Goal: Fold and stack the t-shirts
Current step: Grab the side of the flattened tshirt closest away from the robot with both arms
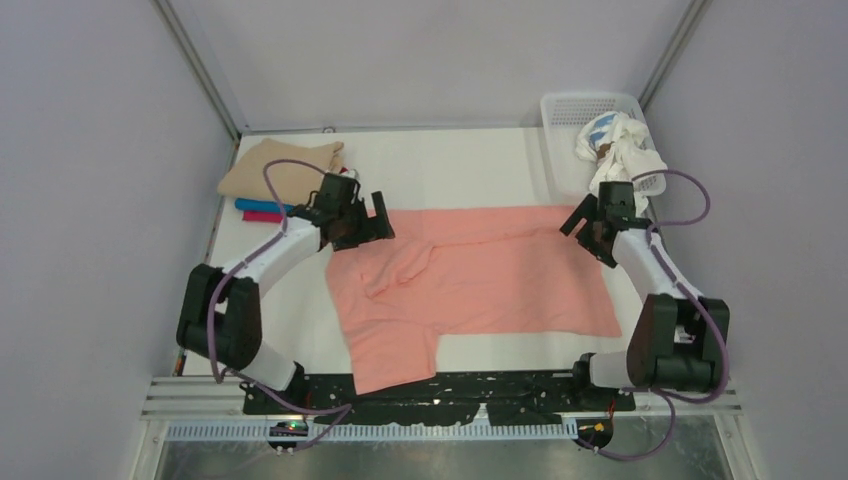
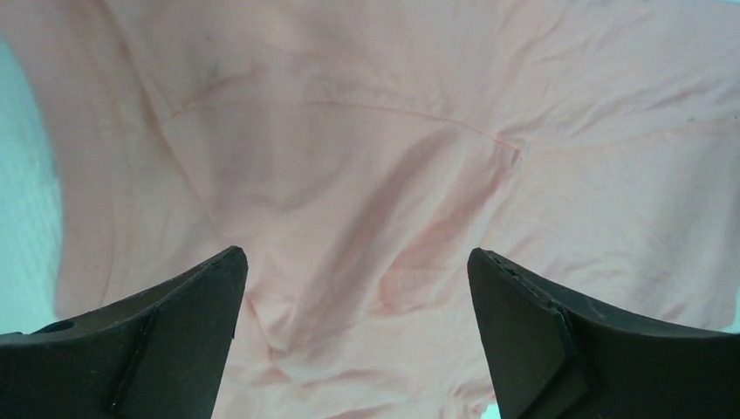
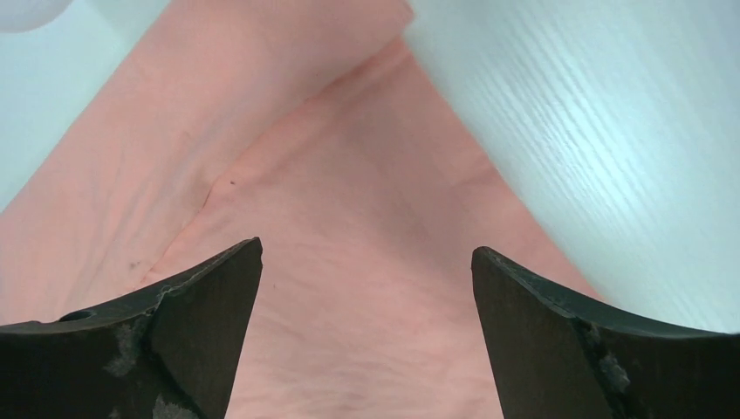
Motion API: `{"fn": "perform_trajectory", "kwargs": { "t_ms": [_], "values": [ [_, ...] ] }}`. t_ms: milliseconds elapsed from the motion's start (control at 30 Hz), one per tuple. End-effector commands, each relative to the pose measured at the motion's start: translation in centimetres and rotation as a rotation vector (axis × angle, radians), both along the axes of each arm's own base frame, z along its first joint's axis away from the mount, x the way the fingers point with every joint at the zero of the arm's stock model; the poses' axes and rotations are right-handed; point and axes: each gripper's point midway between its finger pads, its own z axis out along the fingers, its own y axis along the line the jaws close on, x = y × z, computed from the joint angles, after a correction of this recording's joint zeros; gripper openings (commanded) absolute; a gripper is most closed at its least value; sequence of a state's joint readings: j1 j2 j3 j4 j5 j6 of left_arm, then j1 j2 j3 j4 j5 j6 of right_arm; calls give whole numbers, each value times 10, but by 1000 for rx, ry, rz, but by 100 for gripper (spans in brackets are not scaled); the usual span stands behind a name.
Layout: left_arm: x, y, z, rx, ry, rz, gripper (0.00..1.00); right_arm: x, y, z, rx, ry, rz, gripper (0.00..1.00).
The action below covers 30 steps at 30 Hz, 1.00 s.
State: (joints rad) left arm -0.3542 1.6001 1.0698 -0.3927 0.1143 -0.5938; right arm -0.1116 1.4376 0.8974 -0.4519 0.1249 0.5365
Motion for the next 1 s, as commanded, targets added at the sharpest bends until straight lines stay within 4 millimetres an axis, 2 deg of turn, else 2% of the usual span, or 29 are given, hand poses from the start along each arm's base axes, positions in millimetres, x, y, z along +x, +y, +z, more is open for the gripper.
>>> {"fn": "perform_trajectory", "kwargs": {
  "t_ms": [0, 33, 67, 100, 133, 233, 267, 300, 333, 433, 633, 767, 833, 900, 967],
  "values": [
    [-39, 11, 30, 19, -75, 16, 100, -40, -16, 26, -90, -39, -70, 95],
    [-54, 13, 30, 34, -72, 10, 100, -48, -15, 22, -91, -33, -72, 95],
    [-68, 15, 30, 54, -71, 8, 100, -51, -14, 32, -90, -76, -79, 95],
    [-83, 20, 29, 81, -71, 13, 100, -58, -12, 26, -73, -75, -91, 95],
    [-99, 25, 27, 108, -69, 13, 100, -59, -6, 34, -48, -118, -82, 95],
    [-153, 42, 7, 158, -15, -14, 99, -68, 5, 33, 9, -176, -77, 95],
    [-170, 48, 0, 154, 4, -18, 100, -69, 6, 40, 12, -218, -80, 95],
    [-185, 51, -6, 140, 22, -26, 100, -73, 6, 34, 17, -226, -91, 95],
    [-199, 52, -12, 121, 37, -37, 100, -74, 5, 39, 14, -262, -104, 95],
    [-232, 50, -26, 45, 62, -71, 100, -80, 2, 32, 0, -285, -116, 95],
    [-275, 36, -52, -69, 167, -110, 100, -80, 5, 22, 2, -232, -86, 95],
    [-288, 44, -56, 32, 214, -106, 98, -79, 5, 15, 4, -203, -83, 95],
    [-295, 48, -51, 84, 246, -111, 91, -78, 5, 14, 3, -198, -85, 95],
    [-302, 44, -47, 103, 270, -144, 69, -79, 3, 14, -3, -197, -89, 95],
    [-310, 34, -43, 95, 290, -188, 64, -80, 2, 14, -12, -196, -90, 95]
  ]
}}
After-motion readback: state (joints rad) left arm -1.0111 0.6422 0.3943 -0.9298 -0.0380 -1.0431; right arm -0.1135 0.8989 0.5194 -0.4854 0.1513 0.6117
